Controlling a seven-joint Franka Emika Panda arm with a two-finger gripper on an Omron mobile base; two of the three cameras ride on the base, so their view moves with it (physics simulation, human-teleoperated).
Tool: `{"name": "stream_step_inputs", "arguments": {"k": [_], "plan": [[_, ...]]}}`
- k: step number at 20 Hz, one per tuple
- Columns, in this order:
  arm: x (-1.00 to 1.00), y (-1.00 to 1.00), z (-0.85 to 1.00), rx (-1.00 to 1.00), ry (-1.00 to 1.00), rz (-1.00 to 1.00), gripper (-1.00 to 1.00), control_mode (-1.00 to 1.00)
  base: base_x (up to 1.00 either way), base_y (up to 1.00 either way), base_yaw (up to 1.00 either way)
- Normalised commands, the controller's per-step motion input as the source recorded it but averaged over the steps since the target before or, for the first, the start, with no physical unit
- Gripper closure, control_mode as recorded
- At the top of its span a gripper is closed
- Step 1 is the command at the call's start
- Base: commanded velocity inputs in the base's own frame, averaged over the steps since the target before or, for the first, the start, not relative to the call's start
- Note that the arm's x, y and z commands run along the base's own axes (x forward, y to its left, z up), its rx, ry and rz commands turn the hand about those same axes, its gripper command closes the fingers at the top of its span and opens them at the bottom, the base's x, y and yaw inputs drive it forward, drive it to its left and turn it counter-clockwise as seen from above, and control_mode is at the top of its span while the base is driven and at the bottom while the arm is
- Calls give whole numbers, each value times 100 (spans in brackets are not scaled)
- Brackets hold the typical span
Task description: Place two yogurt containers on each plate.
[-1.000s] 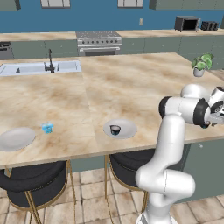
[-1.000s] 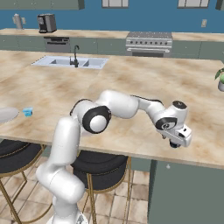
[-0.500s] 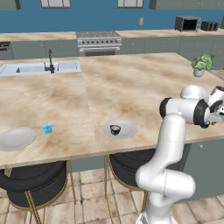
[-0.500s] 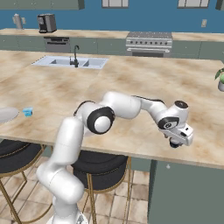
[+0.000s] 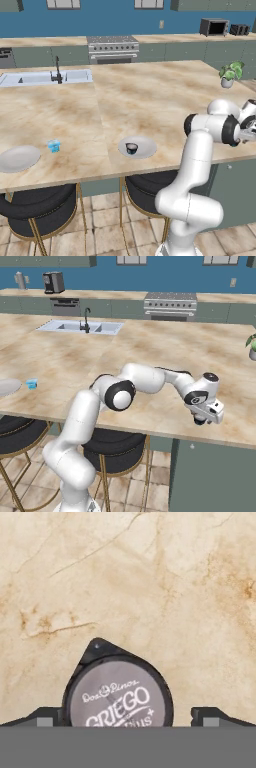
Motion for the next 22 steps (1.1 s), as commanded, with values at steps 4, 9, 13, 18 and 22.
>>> {"name": "stream_step_inputs", "arguments": {"k": [4, 9, 13, 18, 22], "plan": [[0, 0, -16, 0, 0, 0, -100, -100, 0, 0, 0], [2, 0, -15, 0, 0, 0, -100, -100, 0, 0, 0], [8, 0, -12, 0, 0, 0, -100, -100, 0, 0, 0], [4, 0, -20, 0, 0, 0, -100, -100, 0, 0, 0], [0, 0, -13, 0, 0, 0, -100, -100, 0, 0, 0]]}}
